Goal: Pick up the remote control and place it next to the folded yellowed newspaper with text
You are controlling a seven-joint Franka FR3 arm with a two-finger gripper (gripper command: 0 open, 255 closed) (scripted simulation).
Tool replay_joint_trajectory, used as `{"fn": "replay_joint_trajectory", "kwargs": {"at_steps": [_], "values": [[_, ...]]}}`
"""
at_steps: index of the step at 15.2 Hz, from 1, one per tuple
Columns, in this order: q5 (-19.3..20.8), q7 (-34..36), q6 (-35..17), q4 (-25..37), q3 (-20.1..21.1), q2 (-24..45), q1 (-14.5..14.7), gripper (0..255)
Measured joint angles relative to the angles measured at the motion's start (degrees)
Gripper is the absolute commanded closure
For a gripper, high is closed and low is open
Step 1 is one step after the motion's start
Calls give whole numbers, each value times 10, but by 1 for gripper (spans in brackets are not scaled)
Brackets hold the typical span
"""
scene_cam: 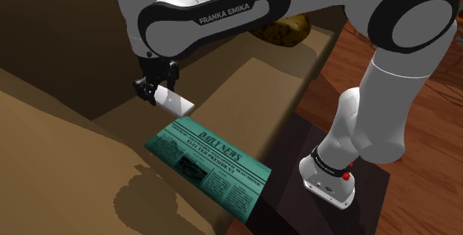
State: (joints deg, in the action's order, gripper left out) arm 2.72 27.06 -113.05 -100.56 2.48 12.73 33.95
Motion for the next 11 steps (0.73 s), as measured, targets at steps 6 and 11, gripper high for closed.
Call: {"fn": "replay_joint_trajectory", "kwargs": {"at_steps": [6, 11], "values": [[5, 26, -7, 39, 8, 47, 16, 255], [6, 27, -39, 18, 7, 59, 16, 255]]}}
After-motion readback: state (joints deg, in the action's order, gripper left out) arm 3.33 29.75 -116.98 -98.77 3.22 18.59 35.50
